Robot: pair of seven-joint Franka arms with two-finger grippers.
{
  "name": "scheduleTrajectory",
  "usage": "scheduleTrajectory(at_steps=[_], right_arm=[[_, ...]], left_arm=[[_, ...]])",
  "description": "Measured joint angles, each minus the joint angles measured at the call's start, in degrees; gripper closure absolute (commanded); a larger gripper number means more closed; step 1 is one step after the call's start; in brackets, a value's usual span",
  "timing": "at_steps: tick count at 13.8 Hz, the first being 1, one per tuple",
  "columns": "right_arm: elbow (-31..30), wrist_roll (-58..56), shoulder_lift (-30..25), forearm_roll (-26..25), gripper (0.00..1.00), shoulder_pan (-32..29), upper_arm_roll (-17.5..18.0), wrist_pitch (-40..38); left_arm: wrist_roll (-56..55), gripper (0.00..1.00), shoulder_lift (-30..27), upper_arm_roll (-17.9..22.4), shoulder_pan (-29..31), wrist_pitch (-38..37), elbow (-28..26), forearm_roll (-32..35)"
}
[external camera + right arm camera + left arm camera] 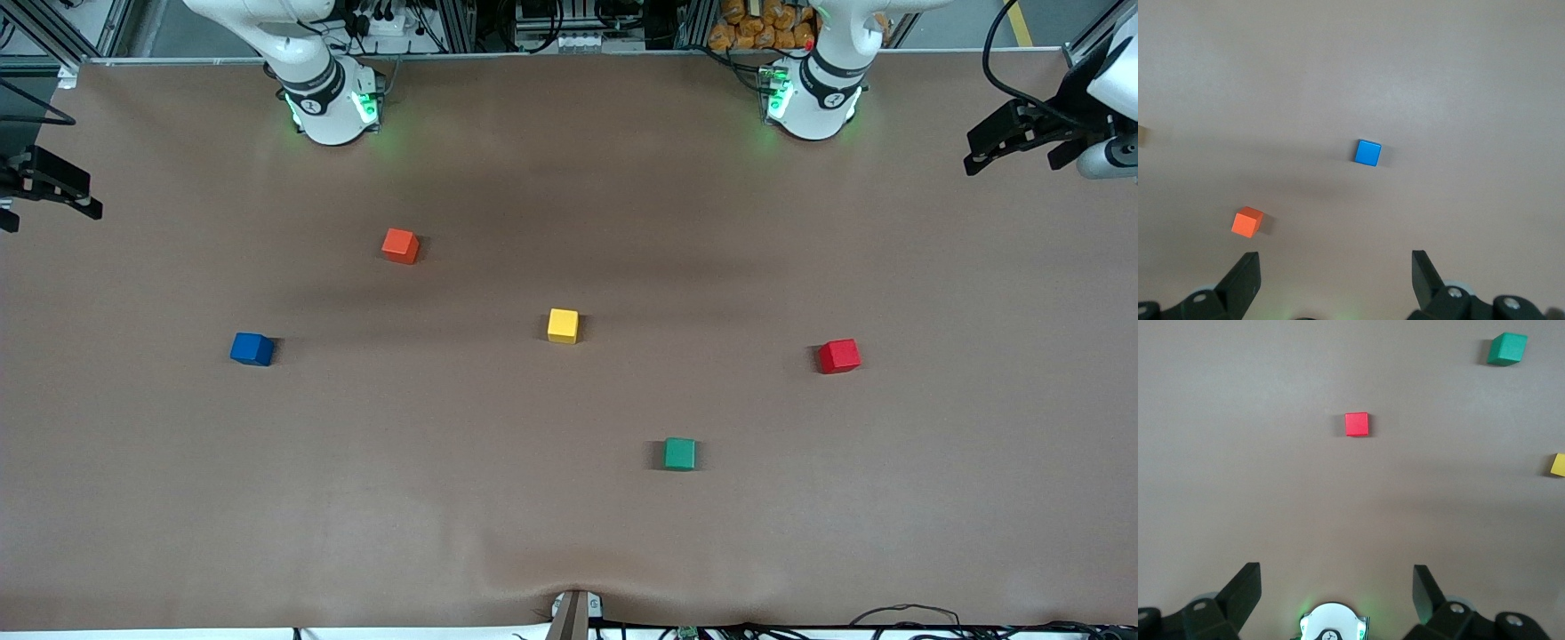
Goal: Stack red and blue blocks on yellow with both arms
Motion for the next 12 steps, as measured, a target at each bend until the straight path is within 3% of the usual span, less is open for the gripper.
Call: scheduleTrajectory(at_steps=[12], right_arm=[[0.06, -0.04, -0.07, -0.50, 0.00, 0.00, -0.02, 0.16]], left_arm=[[0.03, 0.00, 0.38, -0.19, -0.18, -1.22, 1.18, 0.00]])
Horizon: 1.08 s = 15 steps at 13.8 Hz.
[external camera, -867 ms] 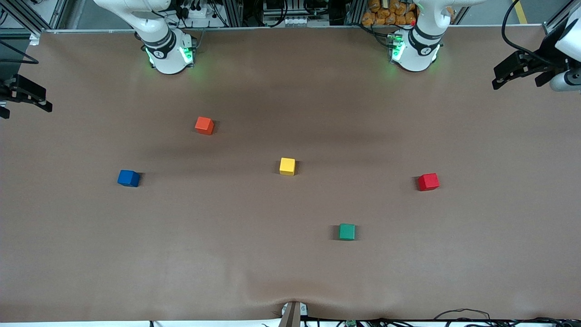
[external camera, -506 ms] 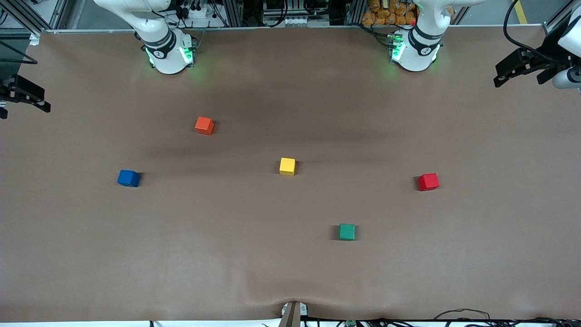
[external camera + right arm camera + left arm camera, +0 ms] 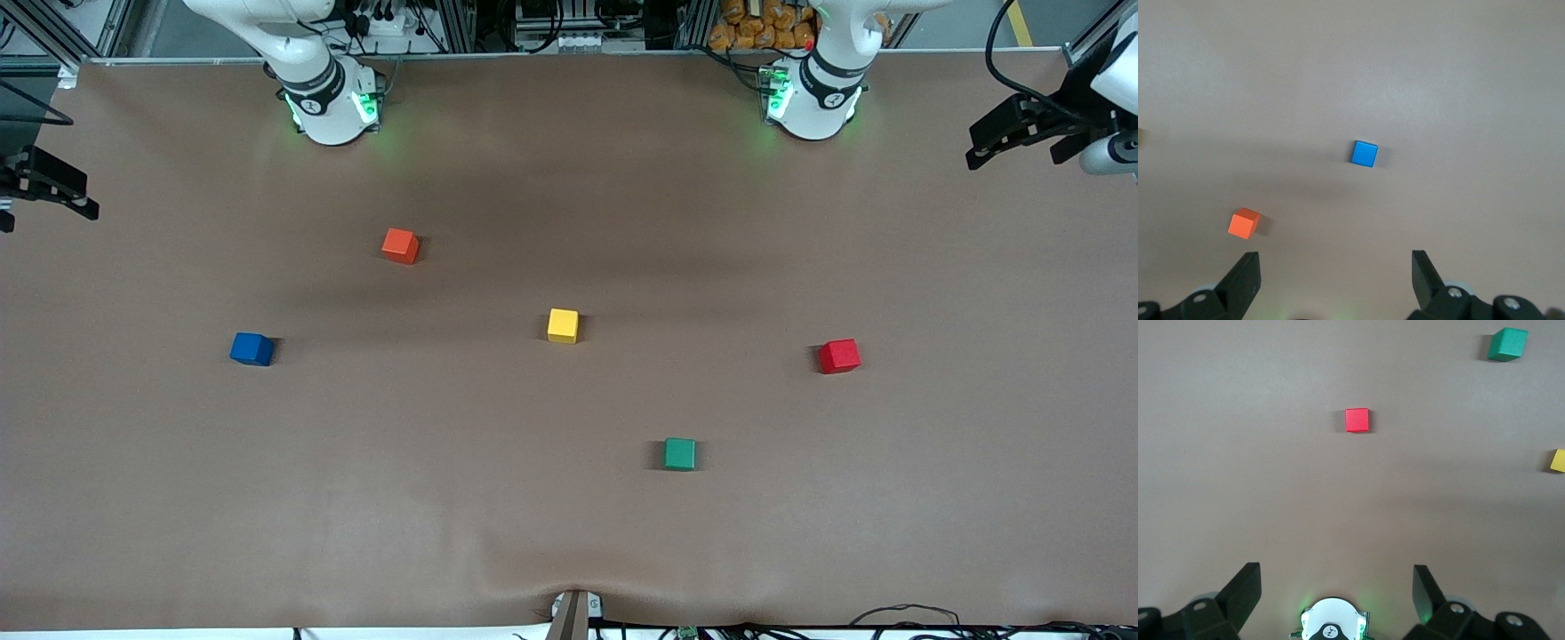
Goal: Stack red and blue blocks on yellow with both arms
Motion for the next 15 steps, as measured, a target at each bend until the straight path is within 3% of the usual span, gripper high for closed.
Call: scheduleTrajectory(at_steps=[6, 15], right_arm=[[0.00, 0.00, 0.00, -0.07, 0.00, -0.02, -0.10, -0.02], [0.00, 0.00, 0.00, -0.10, 0.00, -0.02, -0.20, -0.27]], left_arm=[[-0.08, 0.00, 0.02, -2.46, -0.20, -0.63, 0.00, 0.00], [-0.08, 0.00, 0.09, -2.79, -0.18, -1.52, 0.00, 0.00]])
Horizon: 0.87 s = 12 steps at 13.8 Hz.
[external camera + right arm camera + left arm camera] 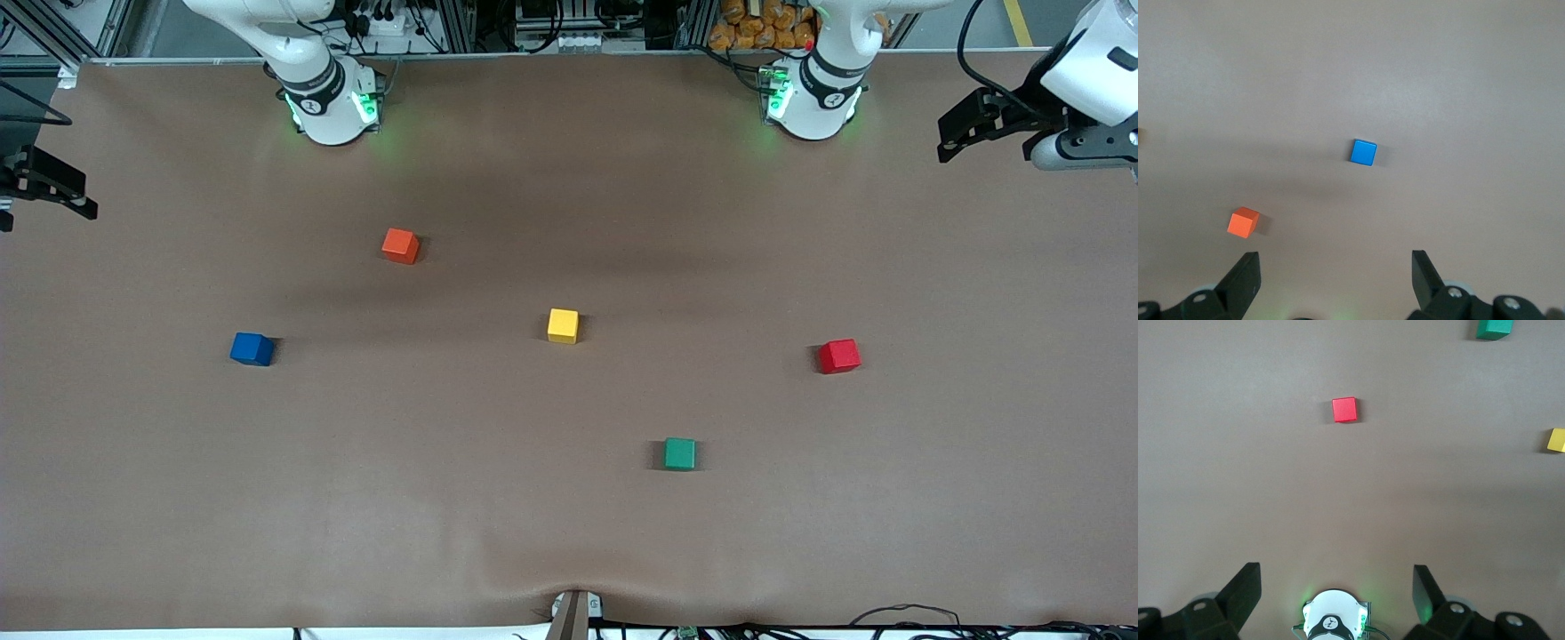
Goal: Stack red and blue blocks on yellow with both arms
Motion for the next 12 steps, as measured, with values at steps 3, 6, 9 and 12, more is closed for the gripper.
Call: scheduleTrajectory(at_steps=[3, 6, 9, 12], right_arm=[[-0.05, 0.00, 0.00, -0.01, 0.00, -0.05, -0.16, -0.19], [-0.06, 0.00, 0.00, -0.02, 0.00, -0.11, -0.28, -0.23], [-0.06, 0.00, 0.00, -0.02, 0.00, -0.11, -0.28, -0.47], [-0.06, 0.00, 0.00, -0.02, 0.00, -0.11, -0.28, -0.60]], left_arm=[[0.00, 0.00, 0.02, 0.00, 0.03, -0.11, 0.00, 0.00], [0.00, 0.00, 0.05, 0.00, 0.03, -0.14, 0.00, 0.00], [0.00, 0.00, 0.09, 0.00, 0.03, -0.15, 0.00, 0.00], [0.00, 0.00, 0.13, 0.00, 0.03, -0.15, 0.00, 0.00]])
